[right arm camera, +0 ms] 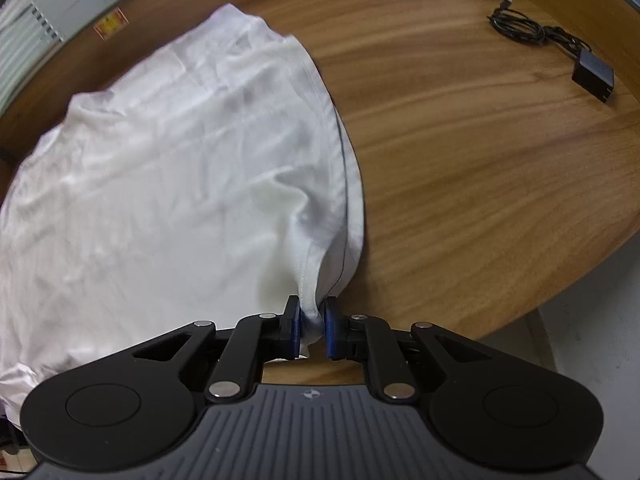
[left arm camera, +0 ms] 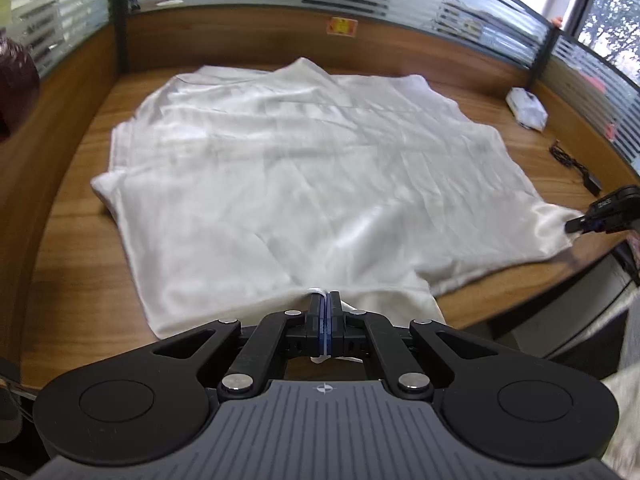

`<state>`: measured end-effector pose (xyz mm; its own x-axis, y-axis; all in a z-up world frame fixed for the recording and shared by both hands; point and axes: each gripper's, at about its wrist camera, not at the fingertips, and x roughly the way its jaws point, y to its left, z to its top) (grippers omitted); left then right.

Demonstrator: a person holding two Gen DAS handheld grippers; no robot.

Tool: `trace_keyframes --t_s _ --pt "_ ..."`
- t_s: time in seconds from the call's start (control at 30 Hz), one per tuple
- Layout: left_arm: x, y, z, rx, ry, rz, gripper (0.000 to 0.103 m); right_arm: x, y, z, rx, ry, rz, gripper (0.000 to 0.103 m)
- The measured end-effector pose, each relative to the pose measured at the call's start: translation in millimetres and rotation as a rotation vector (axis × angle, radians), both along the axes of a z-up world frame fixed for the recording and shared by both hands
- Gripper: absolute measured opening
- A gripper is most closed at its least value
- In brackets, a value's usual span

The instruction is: Fold clothes

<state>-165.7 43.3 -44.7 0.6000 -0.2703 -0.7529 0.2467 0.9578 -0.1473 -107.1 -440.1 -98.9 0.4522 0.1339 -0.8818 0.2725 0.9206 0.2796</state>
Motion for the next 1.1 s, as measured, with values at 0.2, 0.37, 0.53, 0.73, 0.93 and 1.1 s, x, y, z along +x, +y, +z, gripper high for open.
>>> trace_keyframes --t_s 0.2,0.37,0.53,0.73,0.93,1.1 --pt "34.1 -1.8 17.6 0.050 -0.048 0.059 0.001 24.5 -4.1 15.8 -0.002 -0.040 0.004 0.012" --pt "71.0 -3.1 25.4 0.095 -0.069 0.147 0.001 53.4 -9.7 19.8 -0.018 -0.045 0.010 0.012" --pt "112.4 -6.3 31.3 0.123 -0.081 0.227 0.001 85.7 -13.2 19.6 -0.016 -0.045 0.034 0.012" --pt "165.1 -15.6 32.5 0.157 -0.091 0.246 0.001 129.5 -16.3 19.5 -0.017 -0.054 0.056 0.012" --pt "216.4 -26.3 14.9 0.193 -0.048 0.246 0.002 167.6 -19.9 14.1 -0.033 -0.034 0.079 0.012" --pt "245.1 -23.9 -10.6 0.233 0.051 0.278 0.008 186.3 -20.6 6.1 -0.040 -0.004 0.097 0.015"
